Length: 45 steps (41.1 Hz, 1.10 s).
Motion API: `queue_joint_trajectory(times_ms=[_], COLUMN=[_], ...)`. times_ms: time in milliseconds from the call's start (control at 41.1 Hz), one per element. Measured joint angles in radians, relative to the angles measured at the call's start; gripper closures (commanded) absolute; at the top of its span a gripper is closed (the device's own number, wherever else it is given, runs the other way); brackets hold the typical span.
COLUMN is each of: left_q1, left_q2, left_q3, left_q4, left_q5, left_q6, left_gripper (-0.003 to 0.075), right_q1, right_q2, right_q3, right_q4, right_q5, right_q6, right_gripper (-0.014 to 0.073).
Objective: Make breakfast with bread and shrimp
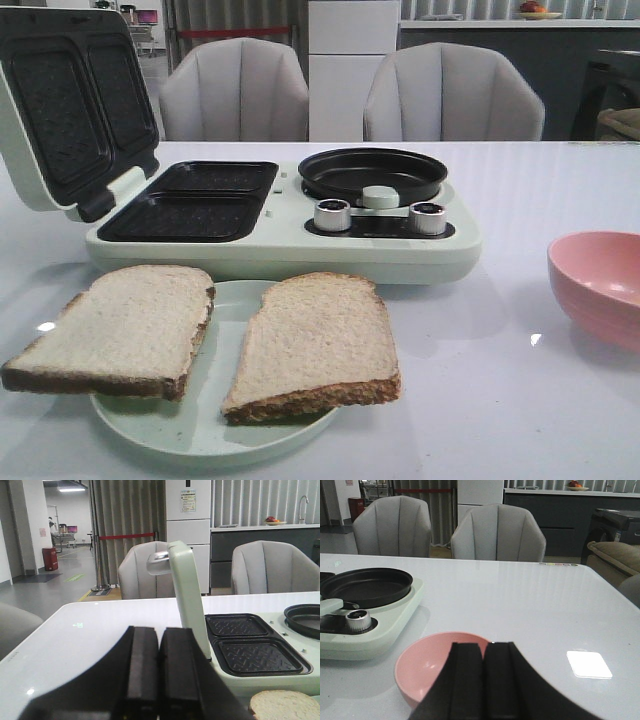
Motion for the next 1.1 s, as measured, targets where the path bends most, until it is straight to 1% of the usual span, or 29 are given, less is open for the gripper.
queue_joint_trajectory(times_ms=[609, 828, 974, 1096], left_q1=[0.0, 0.0, 0.0, 0.0], left_q2=[0.0, 0.0, 0.0, 0.0], left_q3=[0.0, 0.0, -0.013, -0.099], left_q4=[0.0, 0.0, -0.004, -0.025], left_q5=[0.0, 0.0, -0.062, -0.027], left_q6=[0.0, 0.0, 0.0, 0.0], left_gripper=[0.062, 0.062, 0.062, 0.062], right_q1=[0.0, 0.0, 0.0, 0.0], right_q2=[0.0, 0.0, 0.0, 0.0], right_q3=[0.0, 0.0, -0.071, -0.191], right_q4=[0.0, 0.011, 0.051, 0.055], right_q5=[-0.004, -0.081, -0.042, 0.031], right_q6=[0.0, 0.0, 0.002, 0.002], right_gripper=[0.0559, 0.0559, 0.0559, 0.0559])
